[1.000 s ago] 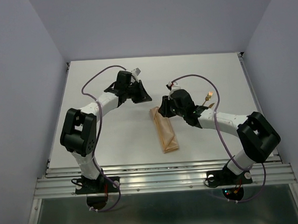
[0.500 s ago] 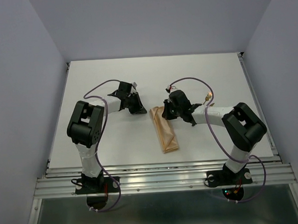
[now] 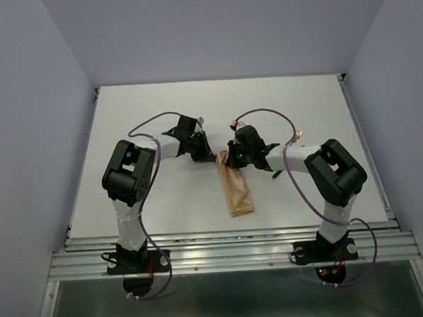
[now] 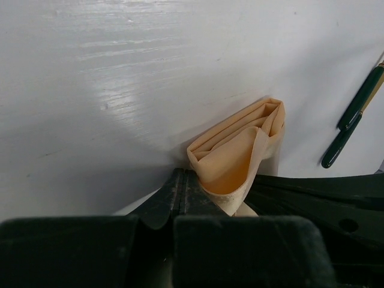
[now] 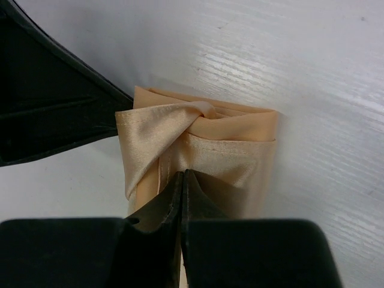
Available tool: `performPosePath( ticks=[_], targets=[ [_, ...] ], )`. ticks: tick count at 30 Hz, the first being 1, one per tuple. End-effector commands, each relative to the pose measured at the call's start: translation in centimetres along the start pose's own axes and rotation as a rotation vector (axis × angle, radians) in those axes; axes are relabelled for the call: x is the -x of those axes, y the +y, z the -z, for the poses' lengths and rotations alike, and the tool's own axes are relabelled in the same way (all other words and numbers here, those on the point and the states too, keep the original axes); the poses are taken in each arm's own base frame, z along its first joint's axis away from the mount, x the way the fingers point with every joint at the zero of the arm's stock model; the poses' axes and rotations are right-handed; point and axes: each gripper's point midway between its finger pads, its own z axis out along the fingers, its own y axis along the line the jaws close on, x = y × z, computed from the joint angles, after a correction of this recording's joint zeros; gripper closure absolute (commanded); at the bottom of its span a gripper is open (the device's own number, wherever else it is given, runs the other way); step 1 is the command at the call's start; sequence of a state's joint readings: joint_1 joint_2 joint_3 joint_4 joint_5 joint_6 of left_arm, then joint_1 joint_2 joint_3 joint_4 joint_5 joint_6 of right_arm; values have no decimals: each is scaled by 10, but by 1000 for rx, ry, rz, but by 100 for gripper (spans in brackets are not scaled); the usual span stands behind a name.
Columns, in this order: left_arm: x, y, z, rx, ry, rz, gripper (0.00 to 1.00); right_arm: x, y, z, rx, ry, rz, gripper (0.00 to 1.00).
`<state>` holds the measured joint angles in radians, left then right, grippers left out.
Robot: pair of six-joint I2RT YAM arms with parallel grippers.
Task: Fold the napkin into a case and place the utensils inside
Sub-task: Smooth out the smaller rectangle-folded napkin at the center of the board.
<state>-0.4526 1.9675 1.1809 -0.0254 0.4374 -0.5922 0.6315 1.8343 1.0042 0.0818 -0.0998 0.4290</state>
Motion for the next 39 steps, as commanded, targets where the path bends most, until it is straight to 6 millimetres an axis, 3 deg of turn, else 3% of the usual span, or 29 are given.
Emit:
performPosePath(
  ticks=[1, 14, 19, 22, 27, 31, 36, 37, 39],
  targets=[
    [5, -4, -7, 5, -1, -13, 100, 20, 22, -6, 83, -36, -9, 99],
    [12, -1, -12, 36, 6, -33, 100, 30, 30, -15, 114, -60, -25, 99],
    [17, 0, -3, 68, -20, -53, 100, 46, 38, 10, 136, -126, -18, 99],
    [23, -1, 4, 88, -43, -71, 100, 40, 38, 22, 141, -125, -17, 99],
    [36, 3, 20, 167, -88, -108, 100, 40, 35, 47, 128, -164, -18, 99],
    [45, 7, 43, 249, -128, -140, 100, 51, 31, 46, 88, -183, -23, 99],
    [37, 2, 81, 276, -178, -167, 100, 60, 34, 38, 79, -184, -30, 99],
    [24, 8, 83, 289, -157, -164, 100, 59, 33, 37, 78, -179, -32, 99],
    [11, -4, 98, 252, -165, -181, 100, 54, 31, 37, 73, -168, -34, 99]
  ],
)
